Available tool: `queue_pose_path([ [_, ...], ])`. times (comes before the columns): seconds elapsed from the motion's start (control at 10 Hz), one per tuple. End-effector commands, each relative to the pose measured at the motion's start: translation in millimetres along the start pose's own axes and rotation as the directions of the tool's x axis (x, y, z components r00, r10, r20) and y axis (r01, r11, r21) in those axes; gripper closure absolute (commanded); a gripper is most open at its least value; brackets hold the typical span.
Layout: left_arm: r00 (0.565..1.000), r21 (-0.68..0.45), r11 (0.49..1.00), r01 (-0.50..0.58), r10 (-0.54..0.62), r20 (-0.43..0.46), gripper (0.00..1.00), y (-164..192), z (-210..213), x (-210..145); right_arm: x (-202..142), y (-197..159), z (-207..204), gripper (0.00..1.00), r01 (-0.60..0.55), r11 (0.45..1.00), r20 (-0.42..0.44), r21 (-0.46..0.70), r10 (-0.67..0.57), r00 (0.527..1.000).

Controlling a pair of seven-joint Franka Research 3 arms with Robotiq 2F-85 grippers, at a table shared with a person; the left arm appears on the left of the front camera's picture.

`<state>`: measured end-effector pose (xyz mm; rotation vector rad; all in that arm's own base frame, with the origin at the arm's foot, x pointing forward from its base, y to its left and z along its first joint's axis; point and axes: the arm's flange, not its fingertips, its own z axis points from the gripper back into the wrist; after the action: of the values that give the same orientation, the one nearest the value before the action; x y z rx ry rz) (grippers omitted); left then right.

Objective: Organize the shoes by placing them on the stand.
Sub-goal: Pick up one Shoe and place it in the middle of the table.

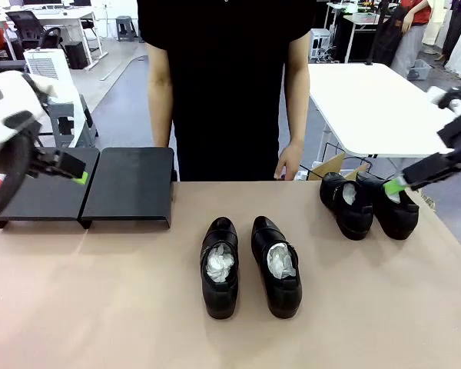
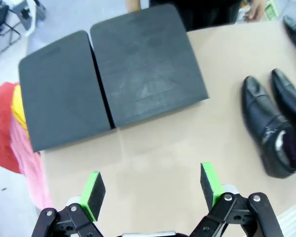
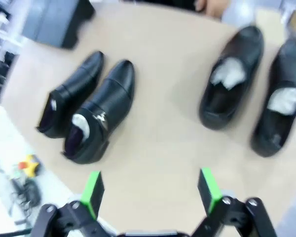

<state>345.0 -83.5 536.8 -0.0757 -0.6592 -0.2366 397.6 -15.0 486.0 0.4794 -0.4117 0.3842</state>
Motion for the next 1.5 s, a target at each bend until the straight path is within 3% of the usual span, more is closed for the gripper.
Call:
queue_pose_path([
  [0.0, 0.998, -0.103, 0.993, -0.061, 0.059, -0.019, 0.0, 29, 20, -2, 7, -34, 4, 0.0, 0.064, 0.996, -0.017, 0.063, -0.063, 0.998],
  [0.3, 0.981, -0.19, 0.964, -0.187, 0.172, -0.093, 0.0, 86, 45, -8, -9, -80, 38, 0.0, 0.151, 0.984, 0.022, 0.099, -0.154, 0.988],
  [0.5, 0.966, -0.259, 0.93, -0.26, 0.247, -0.081, 0.0, 128, 64, -18, -24, -109, 58, 0.0, 0.204, 0.968, 0.042, 0.144, -0.211, 0.977],
  [0.7, 0.956, -0.281, 0.915, -0.289, 0.293, -0.031, 0.0, 140, 81, -27, -33, -128, 64, 0.0, 0.229, 0.953, 0.044, 0.199, -0.242, 0.969],
  [1.0, 0.95, -0.279, 0.911, -0.304, 0.31, -0.023, 0.0, 144, 85, -35, -34, -137, 57, 0.0, 0.229, 0.938, 0.026, 0.262, -0.244, 0.97],
  [1.1, 0.94, -0.263, 0.909, -0.324, 0.341, 0.021, 0.0, 142, 81, -36, -44, -129, 62, 0.0, 0.259, 0.945, 0.025, 0.199, -0.269, 0.963],
  [1.2, 0.946, -0.267, 0.909, -0.319, 0.324, -0.024, 0.0, 147, 89, -31, -44, -129, 62, 0.0, 0.259, 0.945, 0.025, 0.199, -0.269, 0.963],
  [1.4, 0.946, -0.267, 0.909, -0.319, 0.324, -0.024, 0.0, 147, 89, -31, -44, -129, 62, 0.0, 0.259, 0.945, 0.025, 0.199, -0.269, 0.963],
])
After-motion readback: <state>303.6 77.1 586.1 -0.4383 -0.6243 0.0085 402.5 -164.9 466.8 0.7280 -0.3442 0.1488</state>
